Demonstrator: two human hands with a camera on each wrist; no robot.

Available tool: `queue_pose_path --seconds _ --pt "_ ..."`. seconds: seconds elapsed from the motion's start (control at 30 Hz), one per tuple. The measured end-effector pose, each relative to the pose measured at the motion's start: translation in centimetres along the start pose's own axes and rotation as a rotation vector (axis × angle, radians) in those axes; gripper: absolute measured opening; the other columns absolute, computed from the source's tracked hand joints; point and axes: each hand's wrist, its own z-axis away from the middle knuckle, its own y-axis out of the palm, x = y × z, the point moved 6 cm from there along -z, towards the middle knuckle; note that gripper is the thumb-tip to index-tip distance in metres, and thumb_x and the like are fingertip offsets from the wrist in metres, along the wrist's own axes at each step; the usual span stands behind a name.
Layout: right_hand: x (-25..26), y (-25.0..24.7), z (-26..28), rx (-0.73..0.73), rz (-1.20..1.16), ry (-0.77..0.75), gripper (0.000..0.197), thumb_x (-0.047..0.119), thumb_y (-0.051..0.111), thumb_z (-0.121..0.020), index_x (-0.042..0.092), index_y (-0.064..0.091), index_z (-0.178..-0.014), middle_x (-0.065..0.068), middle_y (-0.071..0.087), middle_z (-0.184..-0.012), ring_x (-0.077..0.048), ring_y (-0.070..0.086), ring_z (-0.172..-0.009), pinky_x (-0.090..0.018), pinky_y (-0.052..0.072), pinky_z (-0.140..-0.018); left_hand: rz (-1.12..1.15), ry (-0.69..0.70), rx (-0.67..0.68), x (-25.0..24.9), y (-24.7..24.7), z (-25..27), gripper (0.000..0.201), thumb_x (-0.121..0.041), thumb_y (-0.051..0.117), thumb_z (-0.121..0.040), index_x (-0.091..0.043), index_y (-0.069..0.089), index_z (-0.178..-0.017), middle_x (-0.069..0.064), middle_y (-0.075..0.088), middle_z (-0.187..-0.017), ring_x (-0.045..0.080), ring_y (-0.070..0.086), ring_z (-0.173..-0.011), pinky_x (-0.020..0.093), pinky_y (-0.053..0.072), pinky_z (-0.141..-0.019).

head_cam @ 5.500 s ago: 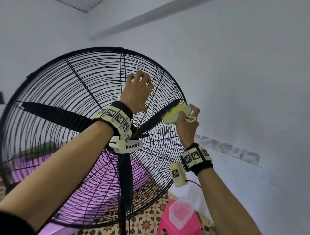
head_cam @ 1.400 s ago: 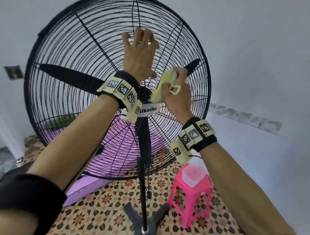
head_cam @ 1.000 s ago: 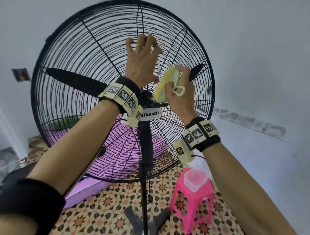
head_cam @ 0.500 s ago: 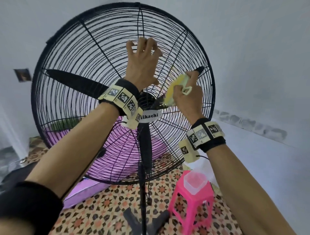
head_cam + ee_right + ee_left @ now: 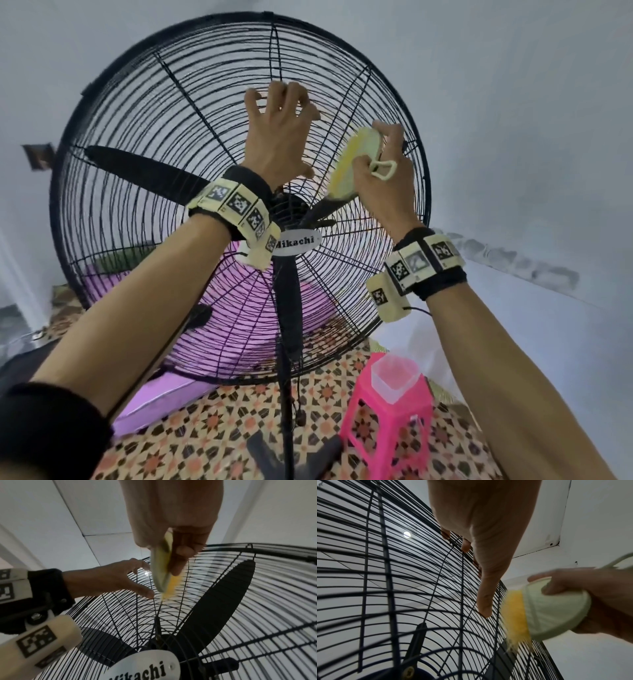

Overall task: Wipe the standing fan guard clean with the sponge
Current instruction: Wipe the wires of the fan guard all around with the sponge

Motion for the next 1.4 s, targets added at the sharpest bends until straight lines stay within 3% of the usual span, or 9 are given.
queue_pose_path --seconds 0.2,0.37,0.5,0.67,0.77,0.97,1.13,1.27,1.4 --pt "-0.4 0.4 -0.5 0.046 0.229 0.067 0.04 0.013 0.058 -0.098 0.008 0.038 -0.132 0.007 0.058 -0.07 -0.008 0.063 -0.055 -0.017 0.043 -0.04 -0.01 -0.002 0.01 -0.6 -0.2 0.0 0.094 -0.054 0.091 -0.064 -0.021 0.051 -0.142 0.009 0.038 -0.149 0.036 0.029 -0.143 0.064 0.02 -0.116" --pt "0.7 0.7 -1.3 0.039 0.034 -0.001 0.039 0.008 0.055 -0.099 0.009 0.038 -0.134 0.006 0.06 -0.082 -0.003 0.063 -0.053 -0.013 0.045 -0.04 -0.02 -0.001 -0.004 -0.5 0.0 0.0 0.094 -0.055 0.091 -0.063 -0.022 0.05 -0.141 0.009 0.037 -0.149 0.035 0.029 -0.143 0.064 0.021 -0.116" --pt "-0.8 0.7 -1.0 0.053 0.262 0.128 0.039 0.013 0.059 -0.098 0.008 0.037 -0.13 0.004 0.058 -0.074 -0.008 0.061 -0.057 -0.02 0.045 -0.042 -0.036 0.0 0.009 -0.6 0.0 -0.1 0.094 -0.055 0.091 -0.064 -0.021 0.049 -0.142 0.01 0.036 -0.149 0.036 0.028 -0.144 0.064 0.021 -0.116" --pt "0.5 0.9 -1.3 0.038 -0.028 0.007 0.037 0.005 0.051 -0.098 0.008 0.037 -0.133 0.001 0.062 -0.083 -0.003 0.062 -0.051 -0.013 0.045 -0.041 -0.019 0.008 -0.01 -0.5 0.1 -0.2 0.095 -0.056 0.091 -0.062 -0.022 0.051 -0.141 0.009 0.038 -0.148 0.035 0.03 -0.143 0.065 0.021 -0.116" --pt "-0.4 0.8 -1.4 0.104 0.163 0.043 0.039 0.011 0.054 -0.098 0.009 0.036 -0.132 0.003 0.059 -0.077 -0.007 0.062 -0.054 -0.017 0.045 -0.041 -0.021 0.011 -0.001 -0.4 0.1 -0.1 0.094 -0.056 0.09 -0.064 -0.022 0.05 -0.142 0.01 0.037 -0.149 0.036 0.028 -0.144 0.065 0.021 -0.117" --pt "0.0 -1.4 -2.5 0.011 -0.215 0.038 0.04 0.006 0.053 -0.097 0.017 0.038 -0.132 0.013 0.055 -0.102 -0.003 0.064 -0.084 -0.034 0.061 -0.068 -0.021 0.019 -0.019 -0.4 0.1 0.1 0.098 -0.059 0.091 -0.061 -0.022 0.05 -0.142 0.009 0.039 -0.147 0.035 0.031 -0.142 0.064 0.023 -0.116" --pt "-0.7 -1.7 -3.6 0.053 0.112 0.134 0.04 0.013 0.052 -0.098 0.012 0.037 -0.136 0.013 0.047 -0.082 -0.005 0.058 -0.067 -0.01 0.044 -0.045 -0.037 0.006 0.0 -0.7 -0.3 0.0 0.097 -0.056 0.091 -0.062 -0.02 0.05 -0.142 0.011 0.039 -0.148 0.037 0.031 -0.143 0.066 0.023 -0.116" --pt "0.3 -1.8 -3.5 0.079 0.012 0.026 0.04 0.011 0.051 -0.098 0.014 0.037 -0.134 0.012 0.055 -0.087 -0.009 0.064 -0.074 -0.023 0.056 -0.054 -0.03 0.003 -0.017 -0.4 -0.1 0.1 0.097 -0.058 0.091 -0.06 -0.021 0.051 -0.141 0.01 0.039 -0.147 0.036 0.031 -0.142 0.066 0.023 -0.116" --pt "-0.9 -1.9 -3.1 0.039 0.0 0.104 0.041 0.009 0.05 -0.096 0.015 0.037 -0.134 0.011 0.053 -0.086 -0.009 0.059 -0.068 -0.017 0.047 -0.047 -0.034 0.019 -0.027 -0.4 -0.1 0.3 0.097 -0.057 0.091 -0.062 -0.018 0.051 -0.141 0.013 0.04 -0.148 0.037 0.032 -0.141 0.066 0.024 -0.114"
